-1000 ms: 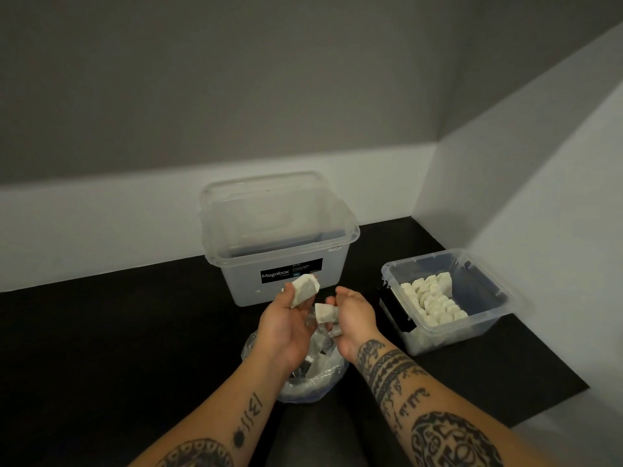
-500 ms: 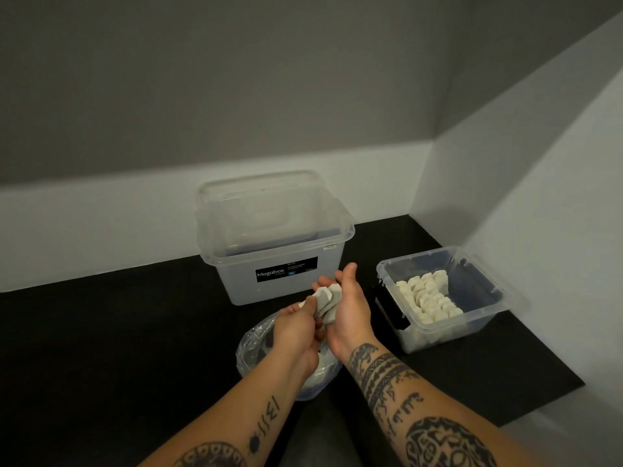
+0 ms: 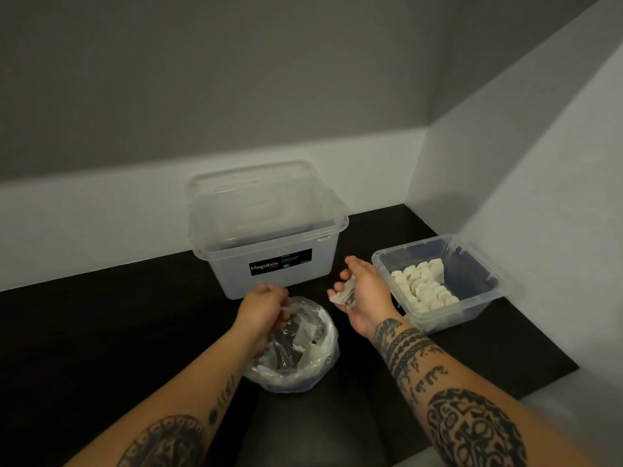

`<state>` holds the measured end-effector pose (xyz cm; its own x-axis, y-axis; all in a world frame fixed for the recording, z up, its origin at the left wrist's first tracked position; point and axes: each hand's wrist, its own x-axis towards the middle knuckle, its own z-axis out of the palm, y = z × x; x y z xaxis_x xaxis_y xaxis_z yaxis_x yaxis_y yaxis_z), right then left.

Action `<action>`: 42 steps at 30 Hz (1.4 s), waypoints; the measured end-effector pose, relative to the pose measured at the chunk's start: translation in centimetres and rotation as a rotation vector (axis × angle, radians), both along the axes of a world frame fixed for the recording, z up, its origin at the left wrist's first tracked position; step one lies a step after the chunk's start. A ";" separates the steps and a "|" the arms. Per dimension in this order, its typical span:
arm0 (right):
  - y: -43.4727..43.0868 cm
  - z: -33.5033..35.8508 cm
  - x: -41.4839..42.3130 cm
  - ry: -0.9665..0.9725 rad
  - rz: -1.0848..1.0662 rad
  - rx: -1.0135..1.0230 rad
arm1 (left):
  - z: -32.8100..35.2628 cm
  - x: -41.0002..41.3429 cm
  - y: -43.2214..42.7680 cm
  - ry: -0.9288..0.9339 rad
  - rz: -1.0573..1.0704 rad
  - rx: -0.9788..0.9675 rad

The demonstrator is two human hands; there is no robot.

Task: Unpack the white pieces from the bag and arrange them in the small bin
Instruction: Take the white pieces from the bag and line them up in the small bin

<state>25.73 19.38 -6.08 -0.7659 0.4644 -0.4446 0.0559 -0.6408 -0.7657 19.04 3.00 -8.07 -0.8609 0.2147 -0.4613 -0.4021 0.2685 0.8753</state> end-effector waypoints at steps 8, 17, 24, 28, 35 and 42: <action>-0.4 -3.1 1.2 -0.152 0.136 0.017 | -4.7 1.8 1.0 0.313 -0.669 -0.771; -0.9 -8.3 2.1 -0.443 0.503 0.817 | -7.4 2.7 1.4 0.394 -0.749 -0.785; 0.6 -8.1 1.2 -0.503 0.478 0.917 | -4.3 -0.1 -0.2 0.291 -0.523 -0.525; 0.8 -7.6 0.4 -0.456 0.443 0.844 | -2.1 -1.1 -1.1 0.091 -0.395 -0.240; -0.8 -4.7 0.0 -0.189 0.231 0.824 | -0.5 -1.2 -2.3 -0.027 -0.225 0.076; -3.1 -3.7 -0.4 -0.156 0.428 0.552 | 0.8 -1.5 -1.9 0.045 -0.263 0.136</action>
<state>25.31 16.32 -9.77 -0.8780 0.3262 -0.3504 0.3508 -0.0595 -0.9346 17.56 1.05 -7.27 -0.7865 0.4897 -0.3762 -0.2947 0.2377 0.9255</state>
